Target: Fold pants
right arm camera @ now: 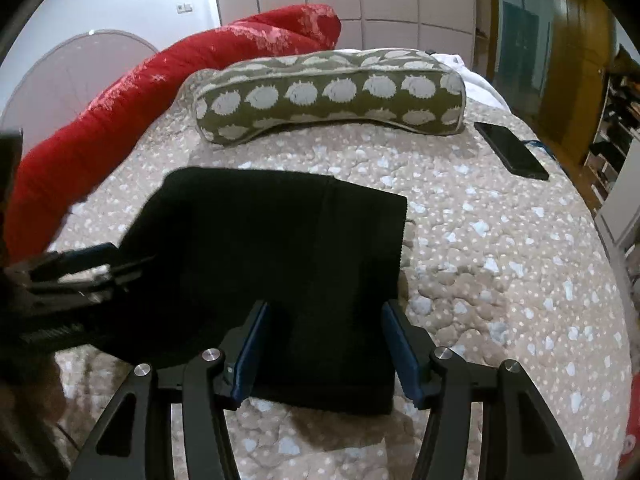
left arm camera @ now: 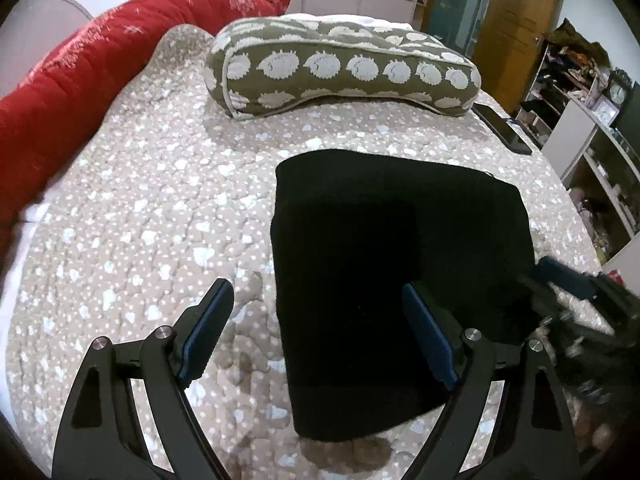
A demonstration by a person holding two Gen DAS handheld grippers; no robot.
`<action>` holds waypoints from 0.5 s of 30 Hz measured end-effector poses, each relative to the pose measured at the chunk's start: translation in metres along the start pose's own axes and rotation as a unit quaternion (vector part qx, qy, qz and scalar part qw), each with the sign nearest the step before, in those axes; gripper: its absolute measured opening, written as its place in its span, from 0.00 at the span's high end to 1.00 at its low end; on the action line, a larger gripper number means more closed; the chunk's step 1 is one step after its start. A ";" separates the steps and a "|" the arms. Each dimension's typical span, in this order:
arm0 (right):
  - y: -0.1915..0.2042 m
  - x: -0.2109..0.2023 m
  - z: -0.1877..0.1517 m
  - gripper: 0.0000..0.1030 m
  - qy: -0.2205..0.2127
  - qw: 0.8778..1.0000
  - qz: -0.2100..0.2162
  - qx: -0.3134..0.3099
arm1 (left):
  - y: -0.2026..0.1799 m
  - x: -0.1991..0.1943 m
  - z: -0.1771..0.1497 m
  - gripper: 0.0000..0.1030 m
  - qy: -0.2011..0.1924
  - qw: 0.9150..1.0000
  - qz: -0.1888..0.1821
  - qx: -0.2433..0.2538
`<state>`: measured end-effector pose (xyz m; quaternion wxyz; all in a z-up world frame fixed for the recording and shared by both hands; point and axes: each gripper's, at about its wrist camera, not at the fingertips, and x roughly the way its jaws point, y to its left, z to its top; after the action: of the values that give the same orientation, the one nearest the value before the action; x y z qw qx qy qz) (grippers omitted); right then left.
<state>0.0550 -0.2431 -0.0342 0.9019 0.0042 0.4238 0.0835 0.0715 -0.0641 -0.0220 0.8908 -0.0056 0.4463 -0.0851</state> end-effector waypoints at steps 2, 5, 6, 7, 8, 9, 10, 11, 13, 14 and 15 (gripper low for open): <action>-0.004 -0.013 0.002 0.46 -0.017 1.000 0.019 0.018 | -0.001 -0.006 -0.003 0.16 -0.007 1.000 -0.001 0.001; -0.007 -0.030 0.004 0.46 -0.044 0.998 0.025 0.035 | -0.002 -0.018 -0.008 0.16 -0.024 1.000 0.007 -0.001; -0.004 -0.033 0.005 0.46 -0.048 0.998 0.019 0.034 | -0.002 -0.021 -0.009 0.16 -0.029 1.000 0.010 -0.002; -0.003 -0.037 0.006 0.46 -0.052 0.998 0.011 0.031 | -0.002 -0.026 -0.010 0.16 -0.035 0.999 0.015 -0.003; 0.000 -0.040 0.007 0.46 -0.054 0.998 0.006 0.029 | -0.002 -0.029 -0.011 0.16 -0.040 0.999 0.019 -0.004; 0.000 -0.042 0.007 0.46 -0.057 0.998 0.006 0.028 | -0.002 -0.034 -0.013 0.16 -0.044 0.999 0.021 -0.004; 0.000 -0.045 0.008 0.46 -0.060 0.998 0.009 0.030 | -0.001 -0.037 -0.014 0.16 -0.048 0.999 0.021 -0.006; 0.001 -0.048 0.007 0.46 -0.063 0.997 0.009 0.032 | 0.000 -0.040 -0.015 0.16 -0.052 0.998 0.022 -0.009; 0.002 -0.053 0.006 0.46 -0.066 0.997 0.006 0.034 | 0.000 -0.047 -0.019 0.16 -0.060 0.998 0.027 -0.012; 0.003 -0.054 0.006 0.46 -0.067 0.997 0.007 0.034 | 0.000 -0.049 -0.020 0.16 -0.062 0.998 0.028 -0.013; 0.004 -0.055 0.005 0.46 -0.067 0.997 0.008 0.033 | 0.000 -0.051 -0.021 0.16 -0.063 0.997 0.030 -0.013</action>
<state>0.0236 -0.2475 0.0117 0.9270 0.0428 0.3649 0.0760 0.0255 -0.0547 0.0058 0.9193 -0.0094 0.3899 -0.0524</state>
